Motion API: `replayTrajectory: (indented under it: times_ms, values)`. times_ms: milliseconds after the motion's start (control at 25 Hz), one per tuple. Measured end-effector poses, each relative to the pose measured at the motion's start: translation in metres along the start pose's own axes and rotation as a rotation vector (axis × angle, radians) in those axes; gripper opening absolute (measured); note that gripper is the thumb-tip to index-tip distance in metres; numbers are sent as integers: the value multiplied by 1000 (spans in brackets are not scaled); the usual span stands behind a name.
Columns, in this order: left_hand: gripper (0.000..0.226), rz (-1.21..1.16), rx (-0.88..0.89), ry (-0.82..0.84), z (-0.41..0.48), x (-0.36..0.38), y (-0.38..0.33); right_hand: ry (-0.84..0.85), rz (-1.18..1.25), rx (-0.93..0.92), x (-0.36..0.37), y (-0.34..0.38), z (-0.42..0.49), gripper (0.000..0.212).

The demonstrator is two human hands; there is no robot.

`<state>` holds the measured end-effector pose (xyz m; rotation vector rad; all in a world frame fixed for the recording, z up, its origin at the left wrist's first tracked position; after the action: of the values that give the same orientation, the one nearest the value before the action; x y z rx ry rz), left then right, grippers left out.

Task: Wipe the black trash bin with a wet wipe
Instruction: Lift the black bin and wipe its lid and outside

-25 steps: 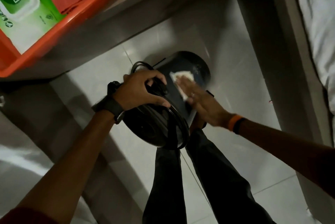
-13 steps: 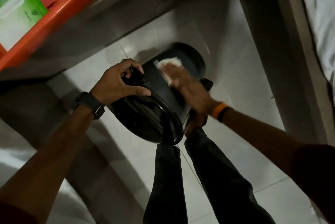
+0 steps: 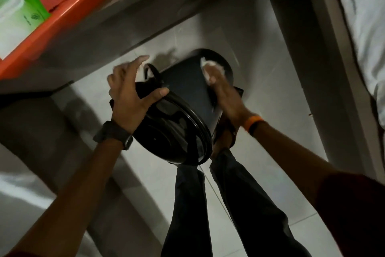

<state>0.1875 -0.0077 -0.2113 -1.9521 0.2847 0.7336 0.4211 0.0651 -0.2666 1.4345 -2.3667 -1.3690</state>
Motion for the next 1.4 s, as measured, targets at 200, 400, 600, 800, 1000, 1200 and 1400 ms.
replayTrajectory:
  times_ms: [200, 400, 600, 800, 1000, 1200, 1400]
  values:
    - [24, 197, 671, -121, -25, 52, -74, 16, -87, 214, -16, -17, 66, 56]
    - [38, 413, 488, -75, 6, 48, -81, 123, 226, -191, 20, 22, -42, 48]
    - [52, 224, 180, -21, 6, 37, -60, -29, -74, -123, 2, -15, -15, 53]
    - [43, 27, -39, -53, 5, 38, -40, 75, -61, -78, 6, -12, -24, 51]
    - [43, -14, -49, -96, 20, 30, -30, 128, -67, -313, 18, 0, -34, 50]
    - [38, 16, 138, -34, 23, 38, -49, 129, -188, 265, -16, -34, 67, 48]
    - [35, -28, -78, -29, 48, 31, -32, 52, 209, -78, 2, 17, -16, 48]
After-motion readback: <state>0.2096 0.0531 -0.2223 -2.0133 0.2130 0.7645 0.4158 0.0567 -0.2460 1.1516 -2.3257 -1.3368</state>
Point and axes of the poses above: each hand's wrist, its own z-axis towards the middle knuckle, its own x-axis out of the palm, y = z × x, the point moved 5 cm from there along z, towards the middle knuckle, and after that the axes turned 6 degrees about -z, right-handed, at the moved point
